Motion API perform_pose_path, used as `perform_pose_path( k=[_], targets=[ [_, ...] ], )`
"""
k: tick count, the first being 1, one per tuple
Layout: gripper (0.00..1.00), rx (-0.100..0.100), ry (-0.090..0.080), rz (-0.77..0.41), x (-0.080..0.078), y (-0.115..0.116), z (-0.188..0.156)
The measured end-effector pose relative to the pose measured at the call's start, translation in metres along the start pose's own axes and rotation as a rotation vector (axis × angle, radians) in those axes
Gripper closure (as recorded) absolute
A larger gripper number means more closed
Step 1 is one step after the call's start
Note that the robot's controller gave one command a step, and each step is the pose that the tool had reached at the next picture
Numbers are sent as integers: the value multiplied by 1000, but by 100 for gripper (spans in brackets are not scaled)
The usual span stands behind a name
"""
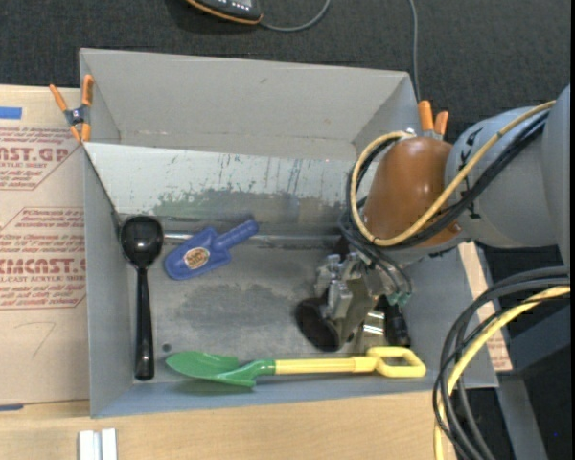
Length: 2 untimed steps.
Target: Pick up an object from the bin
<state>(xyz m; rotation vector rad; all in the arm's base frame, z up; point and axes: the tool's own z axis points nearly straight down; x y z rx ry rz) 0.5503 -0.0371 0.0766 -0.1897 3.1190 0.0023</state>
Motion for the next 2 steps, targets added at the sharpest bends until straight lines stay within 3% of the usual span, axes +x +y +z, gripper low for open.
perform_pose_path(
  k=[2],
  targets=[
    [100,-1,-1,0,-2,4,6]
  ],
)
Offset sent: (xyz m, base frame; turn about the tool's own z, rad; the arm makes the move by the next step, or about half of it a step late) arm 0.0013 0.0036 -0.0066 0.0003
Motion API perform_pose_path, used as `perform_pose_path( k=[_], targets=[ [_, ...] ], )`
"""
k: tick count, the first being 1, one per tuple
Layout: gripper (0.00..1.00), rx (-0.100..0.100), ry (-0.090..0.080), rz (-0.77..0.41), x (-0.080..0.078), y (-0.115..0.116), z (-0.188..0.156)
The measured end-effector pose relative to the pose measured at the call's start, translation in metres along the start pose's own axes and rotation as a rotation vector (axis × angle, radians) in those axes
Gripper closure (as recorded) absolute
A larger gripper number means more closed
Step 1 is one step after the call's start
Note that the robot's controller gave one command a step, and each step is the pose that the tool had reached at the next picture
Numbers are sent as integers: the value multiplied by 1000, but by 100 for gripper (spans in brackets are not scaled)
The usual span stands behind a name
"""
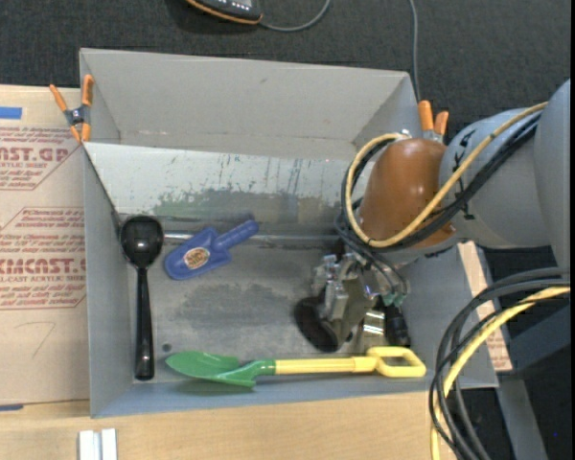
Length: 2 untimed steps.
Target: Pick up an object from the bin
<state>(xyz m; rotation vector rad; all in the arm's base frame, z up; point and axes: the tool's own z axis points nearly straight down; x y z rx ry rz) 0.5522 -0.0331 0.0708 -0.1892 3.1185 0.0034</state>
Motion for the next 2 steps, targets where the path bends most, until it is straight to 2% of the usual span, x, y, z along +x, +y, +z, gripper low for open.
perform_pose_path(
  k=[1,2],
  targets=[
    [100,0,-4,2,6,12,-1],
    [100,0,-6,-4,18,-2,0]
  ],
)
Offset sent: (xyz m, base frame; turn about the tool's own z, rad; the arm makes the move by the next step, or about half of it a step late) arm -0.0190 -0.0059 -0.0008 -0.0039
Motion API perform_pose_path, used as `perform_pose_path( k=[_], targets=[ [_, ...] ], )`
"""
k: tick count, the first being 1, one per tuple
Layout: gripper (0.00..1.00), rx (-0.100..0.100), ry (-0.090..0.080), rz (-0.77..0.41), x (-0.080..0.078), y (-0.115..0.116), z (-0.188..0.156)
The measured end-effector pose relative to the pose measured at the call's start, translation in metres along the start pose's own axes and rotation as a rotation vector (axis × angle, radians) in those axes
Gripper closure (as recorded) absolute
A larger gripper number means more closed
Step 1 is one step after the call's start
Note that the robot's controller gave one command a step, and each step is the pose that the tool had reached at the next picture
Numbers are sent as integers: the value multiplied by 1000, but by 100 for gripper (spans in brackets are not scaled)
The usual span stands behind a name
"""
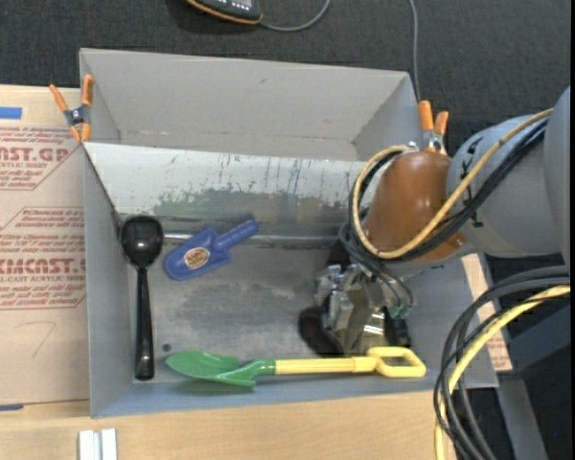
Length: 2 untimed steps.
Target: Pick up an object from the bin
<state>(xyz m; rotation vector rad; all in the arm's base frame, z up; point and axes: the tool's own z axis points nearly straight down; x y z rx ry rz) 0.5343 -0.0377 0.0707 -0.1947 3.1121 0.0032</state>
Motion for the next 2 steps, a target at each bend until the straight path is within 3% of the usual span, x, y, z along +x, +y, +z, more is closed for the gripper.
perform_pose_path(
  k=[2],
  targets=[
    [100,0,-4,-9,4,7,0]
  ],
)
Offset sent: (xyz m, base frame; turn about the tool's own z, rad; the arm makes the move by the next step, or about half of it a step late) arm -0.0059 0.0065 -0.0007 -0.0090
